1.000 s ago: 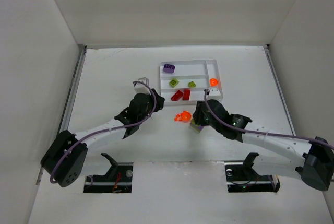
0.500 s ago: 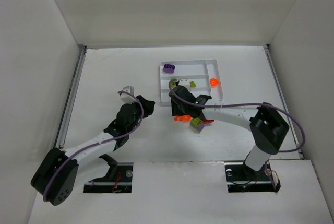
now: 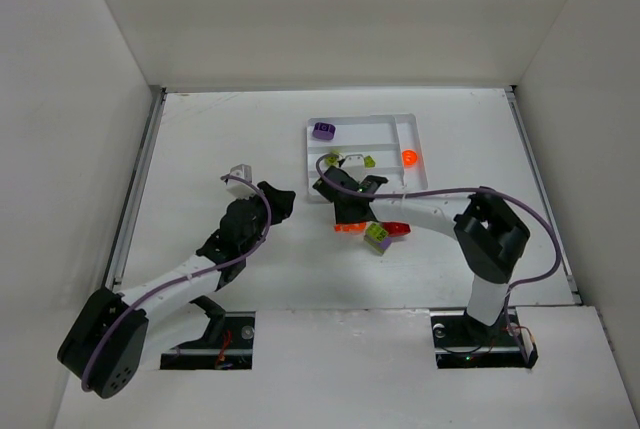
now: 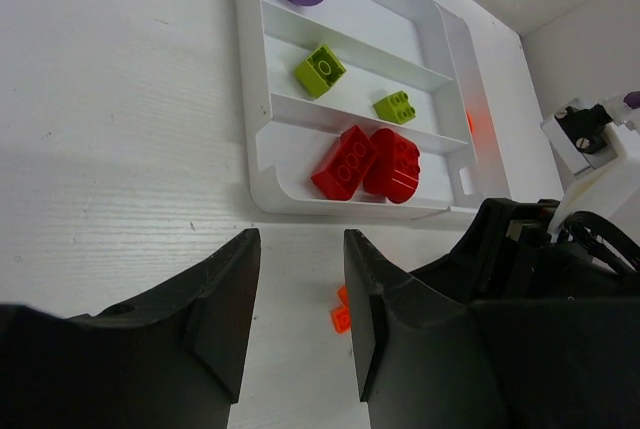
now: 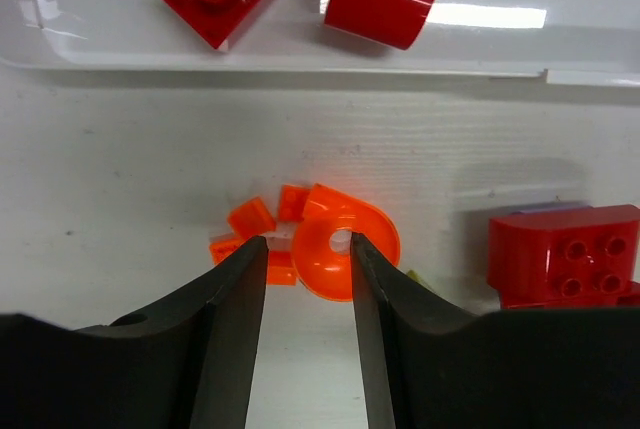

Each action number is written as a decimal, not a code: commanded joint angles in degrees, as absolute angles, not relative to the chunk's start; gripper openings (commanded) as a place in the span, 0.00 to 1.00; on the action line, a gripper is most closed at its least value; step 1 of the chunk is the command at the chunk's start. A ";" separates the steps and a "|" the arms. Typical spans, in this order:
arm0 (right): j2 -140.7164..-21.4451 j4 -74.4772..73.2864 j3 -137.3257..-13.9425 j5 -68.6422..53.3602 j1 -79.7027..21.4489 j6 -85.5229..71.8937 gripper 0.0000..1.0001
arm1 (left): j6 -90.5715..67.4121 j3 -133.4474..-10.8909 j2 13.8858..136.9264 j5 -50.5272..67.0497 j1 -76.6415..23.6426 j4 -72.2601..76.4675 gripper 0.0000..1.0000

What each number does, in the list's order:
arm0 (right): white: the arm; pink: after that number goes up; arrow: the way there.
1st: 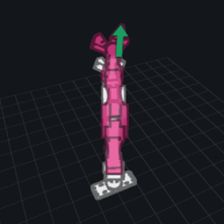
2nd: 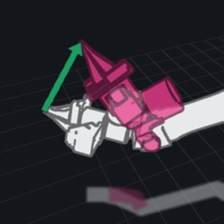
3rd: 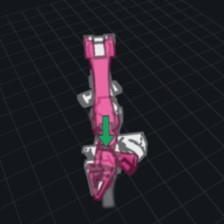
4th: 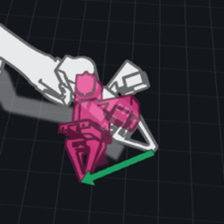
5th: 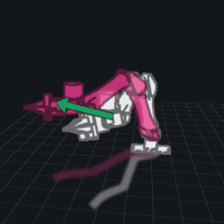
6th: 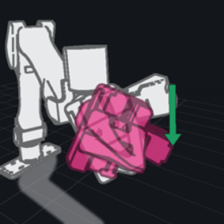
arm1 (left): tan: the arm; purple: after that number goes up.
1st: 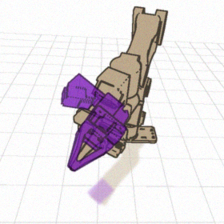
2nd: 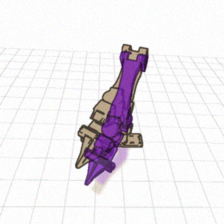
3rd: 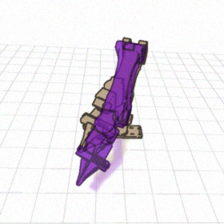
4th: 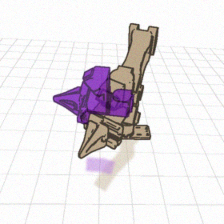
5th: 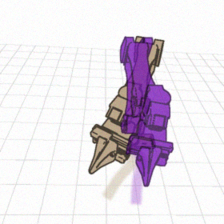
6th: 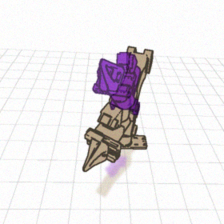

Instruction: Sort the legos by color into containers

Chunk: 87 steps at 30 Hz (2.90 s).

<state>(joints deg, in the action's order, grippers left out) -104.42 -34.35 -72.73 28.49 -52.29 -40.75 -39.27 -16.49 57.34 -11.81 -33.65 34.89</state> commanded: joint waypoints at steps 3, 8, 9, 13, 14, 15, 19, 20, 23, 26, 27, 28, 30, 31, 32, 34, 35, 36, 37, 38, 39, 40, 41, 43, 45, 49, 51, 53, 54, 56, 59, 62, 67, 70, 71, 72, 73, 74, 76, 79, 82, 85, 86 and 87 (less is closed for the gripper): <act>-106.17 -36.13 -73.74 29.53 -54.09 -42.01 0.43 | -39.90 -16.43 58.27 -11.16 -33.79 38.41 0.36; -106.87 -35.33 -73.74 29.27 -54.53 -41.66 0.43 | -39.90 -16.44 58.80 -10.90 -33.35 38.50 0.36; -107.22 -35.33 -73.83 29.27 -54.53 -41.40 0.42 | -39.99 -16.52 58.97 -10.90 -33.27 38.50 0.36; -107.49 -35.51 -73.21 30.41 -54.62 -41.83 0.36 | -39.73 -16.52 58.27 -11.25 -33.79 38.50 0.36; -107.49 -35.51 -73.04 30.76 -54.62 -41.84 0.34 | -39.64 -16.44 58.27 -11.42 -33.88 38.50 0.36; -107.66 -35.42 -73.04 31.02 -54.62 -41.84 0.31 | -39.64 -16.44 58.36 -11.51 -33.71 38.50 0.36; -108.81 -35.68 -73.56 32.25 -54.80 -41.66 0.27 | -39.73 -16.44 58.19 -10.98 -33.79 38.50 0.36; -109.24 -35.77 -73.74 32.69 -54.80 -41.57 0.27 | -39.55 -16.44 57.92 -11.25 -33.88 38.50 0.36; -110.30 -36.21 -74.53 33.31 -54.89 -41.22 0.25 | -39.55 -16.35 57.74 -11.34 -33.53 38.50 0.36; -110.30 -36.21 -74.62 35.06 -54.97 -41.22 0.16 | -39.73 -16.26 57.48 -10.99 -33.44 38.50 0.36; -109.95 -36.21 -74.53 35.50 -55.15 -41.48 0.13 | -39.38 -16.26 57.31 -11.33 -33.88 38.50 0.36; -109.34 -35.86 -74.36 35.86 -55.50 -41.48 0.12 | -39.29 -16.26 57.22 -11.42 -33.97 38.50 0.36; -107.67 -35.07 -74.27 36.30 -56.46 -41.22 0.10 | -39.29 -16.26 57.57 -11.51 -33.97 38.58 0.36; -106.62 -34.72 -74.35 36.47 -56.99 -41.13 0.09 | -39.46 -16.35 57.83 -11.08 -33.97 38.58 0.36; -105.39 -34.28 -74.44 36.65 -57.43 -41.05 0.08 | -39.64 -16.43 57.92 -10.90 -33.97 38.58 0.36; -102.06 -32.97 -74.36 36.91 -57.96 -41.04 0.08 | -39.38 -16.61 57.75 -10.98 -34.58 38.58 0.36; -100.30 -32.00 -74.01 36.74 -57.96 -41.04 0.07 | -39.20 -16.61 57.74 -11.33 -35.02 38.58 0.36; -98.63 -30.69 -73.48 36.30 -57.96 -41.13 0.07 | -39.11 -16.70 58.01 -11.42 -35.20 38.58 0.36; -96.96 -29.19 -72.87 36.04 -57.96 -40.96 0.07 | -39.02 -16.79 58.44 -11.51 -35.20 38.58 0.36; -95.20 -27.53 -72.17 35.60 -57.88 -40.61 0.07 | -39.02 -16.96 58.71 -11.34 -35.20 38.58 0.36; -93.62 -26.03 -71.29 35.16 -57.18 -40.26 0.07 | -39.11 -17.22 59.06 -10.99 -35.29 38.58 0.36; -91.86 -24.71 -70.41 34.81 -55.78 -39.99 0.07 | -39.11 -17.40 59.06 -10.90 -35.63 38.32 0.36; -90.45 -23.74 -69.62 34.63 -54.63 -39.73 0.07 | -39.02 -17.66 59.15 -10.99 -36.25 38.32 0.36; -87.03 -21.89 -67.25 34.28 -50.42 -39.03 0.08 | -38.15 -18.28 59.94 -11.34 -37.30 37.97 0.36; -84.74 -19.44 -65.40 32.88 -45.25 -37.54 0.08 | -37.62 -19.68 61.51 -10.73 -38.71 37.27 0.36; -85.86 -13.20 -64.16 26.39 -33.29 -34.55 0.08 | -35.60 -23.28 65.91 -10.46 -43.97 35.51 0.36; -88.49 -9.77 -64.77 22.51 -28.19 -34.19 0.08 | -33.76 -24.78 67.93 -10.90 -46.52 35.16 0.36; -91.57 -7.04 -66.00 19.18 -24.32 -34.10 0.08 | -32.44 -26.36 69.60 -10.99 -48.37 33.76 0.35; -93.32 -6.25 -66.88 17.33 -22.56 -34.62 0.08 | -32.17 -27.06 70.04 -11.16 -49.17 32.71 0.35; -96.58 -5.10 -68.72 14.08 -20.00 -35.68 0.08 | -31.64 -27.68 70.75 -12.56 -50.40 32.26 0.35; -100.18 -4.66 -71.97 13.62 -17.98 -35.68 0.08 | -29.89 -29.00 72.94 -13.62 -51.46 31.29 0.34; -103.52 -4.40 -75.14 13.71 -15.78 -35.33 0.09 | -29.09 -30.93 75.31 -13.45 -52.51 29.28 0.34; -107.66 -4.39 -79.36 12.48 -13.93 -35.33 0.13 | -27.42 -33.75 79.45 -13.89 -53.39 26.28 0.34; -107.06 -3.78 -79.72 13.18 -14.10 -35.33 0.34 | -26.98 -35.15 80.77 -13.45 -53.57 24.44 0.34; -106.18 -3.43 -79.19 13.36 -14.19 -35.33 0.41 | -26.81 -35.42 81.03 -13.36 -53.74 24.17 0.34; -105.04 -3.08 -78.49 13.62 -14.19 -35.33 0.46 | -26.55 -35.59 81.38 -13.36 -53.92 24.00 0.34; -103.72 -2.64 -77.44 13.88 -14.19 -35.33 0.50 | -26.28 -35.86 81.47 -13.45 -54.09 23.47 0.34; -102.14 -2.29 -76.13 14.32 -14.54 -35.25 0.51 | -26.19 -36.12 81.47 -13.45 -54.36 22.68 0.34; -97.85 -1.24 -72.18 15.46 -16.03 -35.51 0.51 | -25.67 -37.00 81.30 -13.88 -54.88 20.58 0.34; -89.32 2.01 -62.96 16.52 -20.07 -35.94 0.42 | -25.93 -37.44 81.12 -15.29 -55.50 18.29 0.34; -81.06 4.74 -54.17 17.22 -26.04 -37.08 0.29 | -26.37 -37.62 82.96 -18.09 -56.90 16.96 0.33; -72.80 4.57 -46.43 17.67 -34.47 -39.02 0.22 | -26.37 -38.76 85.25 -19.68 -58.22 16.88 0.32; -70.86 4.14 -44.58 17.49 -37.11 -39.37 0.21 | -26.45 -39.19 85.78 -19.86 -58.49 16.87 0.32; -69.27 3.26 -42.91 17.66 -40.09 -39.55 0.21 | -26.54 -39.55 86.39 -20.04 -58.66 16.96 0.32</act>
